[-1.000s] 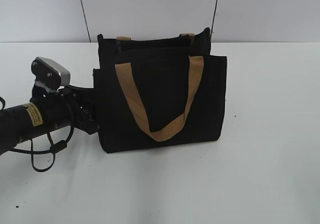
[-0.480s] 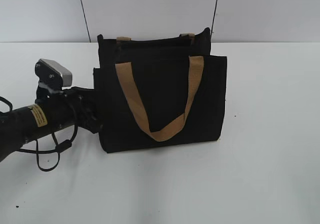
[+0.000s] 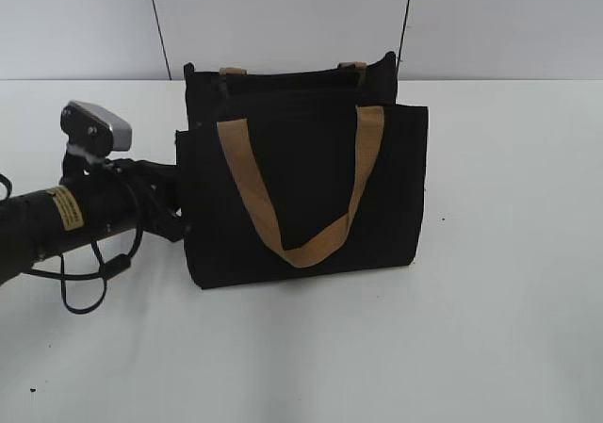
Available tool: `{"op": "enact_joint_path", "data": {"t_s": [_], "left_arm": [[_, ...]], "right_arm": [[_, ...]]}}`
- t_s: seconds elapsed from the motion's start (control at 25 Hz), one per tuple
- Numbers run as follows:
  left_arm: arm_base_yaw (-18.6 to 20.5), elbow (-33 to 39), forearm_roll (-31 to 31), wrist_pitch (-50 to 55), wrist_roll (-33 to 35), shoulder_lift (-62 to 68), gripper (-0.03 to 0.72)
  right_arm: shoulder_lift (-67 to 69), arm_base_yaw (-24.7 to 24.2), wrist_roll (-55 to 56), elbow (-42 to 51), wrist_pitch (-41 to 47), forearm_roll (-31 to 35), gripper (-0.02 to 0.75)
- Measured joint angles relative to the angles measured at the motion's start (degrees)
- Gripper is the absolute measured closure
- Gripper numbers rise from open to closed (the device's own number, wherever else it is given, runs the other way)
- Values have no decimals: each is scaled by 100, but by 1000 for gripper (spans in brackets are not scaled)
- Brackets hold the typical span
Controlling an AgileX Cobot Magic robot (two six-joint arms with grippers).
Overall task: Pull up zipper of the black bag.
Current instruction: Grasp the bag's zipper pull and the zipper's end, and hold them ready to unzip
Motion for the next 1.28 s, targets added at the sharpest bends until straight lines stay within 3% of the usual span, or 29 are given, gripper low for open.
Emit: {"op": "enact_joint_path", "data": {"t_s": [0.56,1.0,1.12,1.28], "left_arm": [[0,6,-127,2057,-4,-2802,685],[0,6,-127,2610,-42,-3289,685],[0,6,-67,2691,-260,-3382,685],[0,0,226,2746,-744,-3417,685]], "right_arm": [[0,0,0,0,-4,0,160],[0,0,0,-6,-66,6,160],[510,0,-66,-91,-372,312,160],[2059,0,-1091,-357,-922,1379,160]]}}
